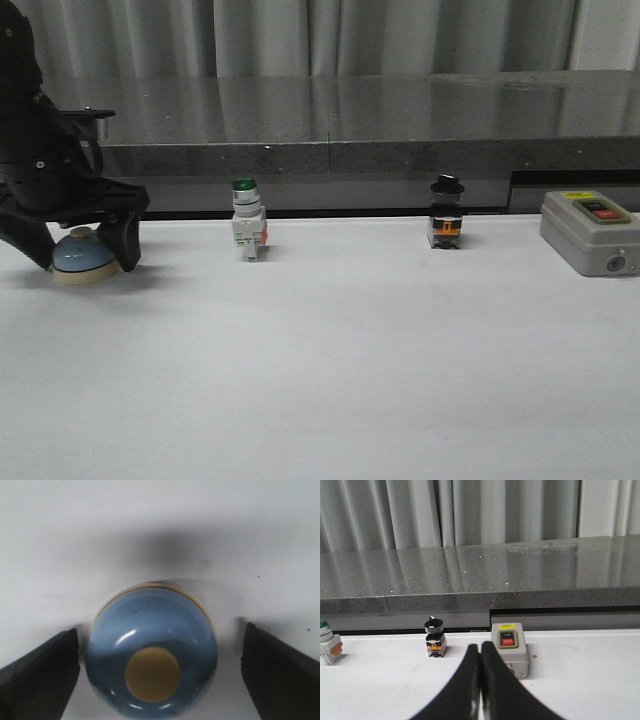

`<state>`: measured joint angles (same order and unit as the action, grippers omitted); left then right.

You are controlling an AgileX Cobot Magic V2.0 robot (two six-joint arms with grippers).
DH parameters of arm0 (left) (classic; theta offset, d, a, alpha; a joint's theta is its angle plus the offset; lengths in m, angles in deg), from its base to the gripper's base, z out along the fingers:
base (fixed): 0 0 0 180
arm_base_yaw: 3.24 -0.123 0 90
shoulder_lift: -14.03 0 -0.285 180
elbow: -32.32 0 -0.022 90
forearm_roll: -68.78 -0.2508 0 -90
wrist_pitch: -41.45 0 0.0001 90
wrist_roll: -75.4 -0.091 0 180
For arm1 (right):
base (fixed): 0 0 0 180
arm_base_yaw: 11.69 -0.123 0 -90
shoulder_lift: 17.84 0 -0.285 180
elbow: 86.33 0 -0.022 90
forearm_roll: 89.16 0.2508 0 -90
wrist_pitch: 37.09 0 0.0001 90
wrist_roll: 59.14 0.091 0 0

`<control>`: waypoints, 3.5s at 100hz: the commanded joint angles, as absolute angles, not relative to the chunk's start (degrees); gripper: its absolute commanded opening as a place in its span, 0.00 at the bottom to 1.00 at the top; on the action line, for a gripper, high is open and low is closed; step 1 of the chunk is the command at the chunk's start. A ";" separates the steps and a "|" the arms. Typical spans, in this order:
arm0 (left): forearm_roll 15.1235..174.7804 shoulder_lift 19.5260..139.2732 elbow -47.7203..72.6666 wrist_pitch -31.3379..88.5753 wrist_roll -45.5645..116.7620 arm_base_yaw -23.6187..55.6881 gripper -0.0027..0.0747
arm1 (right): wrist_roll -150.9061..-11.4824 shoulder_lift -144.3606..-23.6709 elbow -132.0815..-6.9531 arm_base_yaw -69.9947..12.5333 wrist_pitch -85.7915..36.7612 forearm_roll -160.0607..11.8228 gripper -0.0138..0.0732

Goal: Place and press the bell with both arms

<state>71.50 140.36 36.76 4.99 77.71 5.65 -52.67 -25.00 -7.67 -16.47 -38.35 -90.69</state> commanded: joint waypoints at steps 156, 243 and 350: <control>73.59 126.79 38.44 2.17 76.23 38.79 0.30 | -52.92 -24.09 -8.43 -16.15 -43.33 -90.59 0.08; 73.59 136.26 38.44 7.85 76.23 41.50 0.43 | -52.92 -24.09 -8.43 -16.15 -43.33 -90.59 0.08; 73.59 132.44 38.44 4.58 76.46 41.39 0.90 | -52.92 -24.09 -8.43 -16.15 -43.33 -90.59 0.08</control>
